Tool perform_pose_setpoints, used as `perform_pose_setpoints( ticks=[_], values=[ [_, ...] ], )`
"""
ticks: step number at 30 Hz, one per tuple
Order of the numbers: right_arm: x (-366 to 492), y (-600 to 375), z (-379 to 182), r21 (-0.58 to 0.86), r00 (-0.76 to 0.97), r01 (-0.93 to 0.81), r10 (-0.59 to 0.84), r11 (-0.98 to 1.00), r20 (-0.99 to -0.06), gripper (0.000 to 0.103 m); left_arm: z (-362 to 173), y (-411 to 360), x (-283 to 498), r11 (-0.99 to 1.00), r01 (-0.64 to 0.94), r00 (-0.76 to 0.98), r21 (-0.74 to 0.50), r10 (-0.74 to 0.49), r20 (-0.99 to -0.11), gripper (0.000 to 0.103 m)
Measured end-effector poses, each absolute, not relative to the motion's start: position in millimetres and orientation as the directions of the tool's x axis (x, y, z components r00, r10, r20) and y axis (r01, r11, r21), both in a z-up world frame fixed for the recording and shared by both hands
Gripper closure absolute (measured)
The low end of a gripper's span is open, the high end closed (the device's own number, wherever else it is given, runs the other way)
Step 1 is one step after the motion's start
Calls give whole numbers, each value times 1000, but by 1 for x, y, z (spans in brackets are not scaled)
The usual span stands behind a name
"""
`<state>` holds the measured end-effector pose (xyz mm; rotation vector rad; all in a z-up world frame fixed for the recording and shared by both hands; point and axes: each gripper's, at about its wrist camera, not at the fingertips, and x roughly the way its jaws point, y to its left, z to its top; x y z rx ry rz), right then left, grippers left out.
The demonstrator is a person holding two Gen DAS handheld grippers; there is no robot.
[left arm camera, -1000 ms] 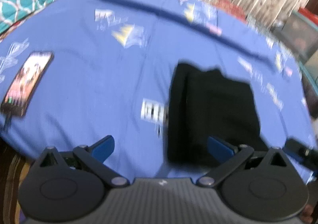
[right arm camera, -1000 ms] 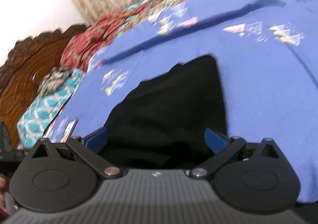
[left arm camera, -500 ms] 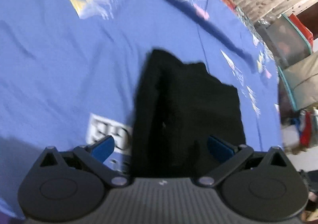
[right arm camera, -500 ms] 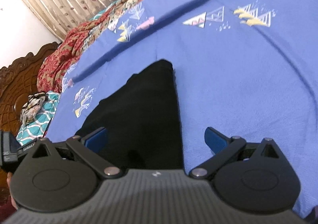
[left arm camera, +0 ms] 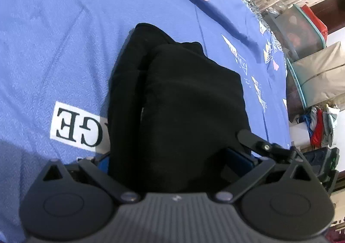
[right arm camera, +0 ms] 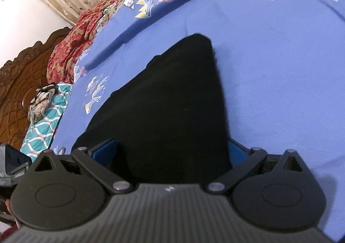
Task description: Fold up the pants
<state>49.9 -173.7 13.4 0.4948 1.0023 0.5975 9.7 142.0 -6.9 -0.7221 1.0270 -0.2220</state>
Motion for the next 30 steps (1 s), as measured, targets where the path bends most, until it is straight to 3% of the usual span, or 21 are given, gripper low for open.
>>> perform_pose_setpoints(
  ticks=[21,30],
  values=[
    [33,-180,6,648,467,-275,688,710,-555,0,-9,126,2,828,-121,517,-547,-417,-747,0],
    [28,-180,7,643,457,-267,682,718,-571,0,5,102,3,901,-191,469,-389,-264,-843,0]
  ],
)
